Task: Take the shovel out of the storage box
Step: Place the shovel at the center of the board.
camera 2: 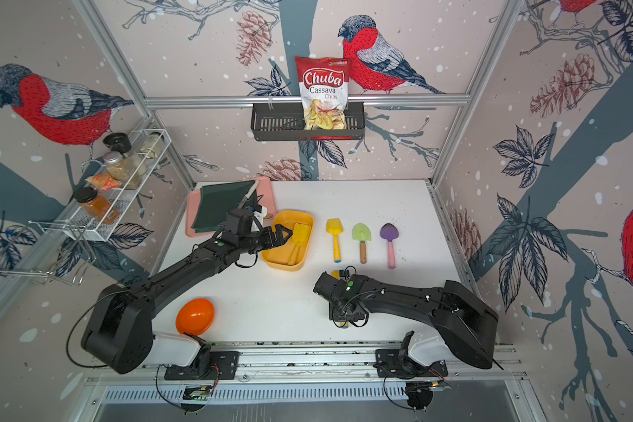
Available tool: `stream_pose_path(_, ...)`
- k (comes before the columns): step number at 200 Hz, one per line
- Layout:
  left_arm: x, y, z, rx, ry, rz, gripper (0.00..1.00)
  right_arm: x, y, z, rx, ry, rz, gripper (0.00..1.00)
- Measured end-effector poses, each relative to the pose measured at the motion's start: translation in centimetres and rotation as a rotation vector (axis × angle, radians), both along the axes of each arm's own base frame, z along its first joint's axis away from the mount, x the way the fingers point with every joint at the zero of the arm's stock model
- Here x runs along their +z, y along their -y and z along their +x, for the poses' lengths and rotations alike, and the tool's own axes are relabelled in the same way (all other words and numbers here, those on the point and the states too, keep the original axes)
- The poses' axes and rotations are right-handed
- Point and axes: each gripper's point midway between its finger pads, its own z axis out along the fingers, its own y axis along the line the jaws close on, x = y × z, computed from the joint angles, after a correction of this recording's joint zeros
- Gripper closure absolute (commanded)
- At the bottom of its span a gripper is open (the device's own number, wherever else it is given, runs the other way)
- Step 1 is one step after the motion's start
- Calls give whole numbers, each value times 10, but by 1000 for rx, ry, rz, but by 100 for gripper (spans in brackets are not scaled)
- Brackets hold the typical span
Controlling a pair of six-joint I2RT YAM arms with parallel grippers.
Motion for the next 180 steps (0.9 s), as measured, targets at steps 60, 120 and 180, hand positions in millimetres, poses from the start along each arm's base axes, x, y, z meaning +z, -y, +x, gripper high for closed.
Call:
stream_pose_path(60, -7, 3, 3, -9, -15, 10, 1, -12, 4, -2, -4, -18, -16, 66)
stream_pose_path(120, -5, 11, 8, -31, -14, 35, 1, -12, -2, -2, 17, -30, -5, 50)
stream_pose_path(180, -38, 21, 17, -60, -98, 183, 10, 24, -5, 5, 11, 32, 51, 38)
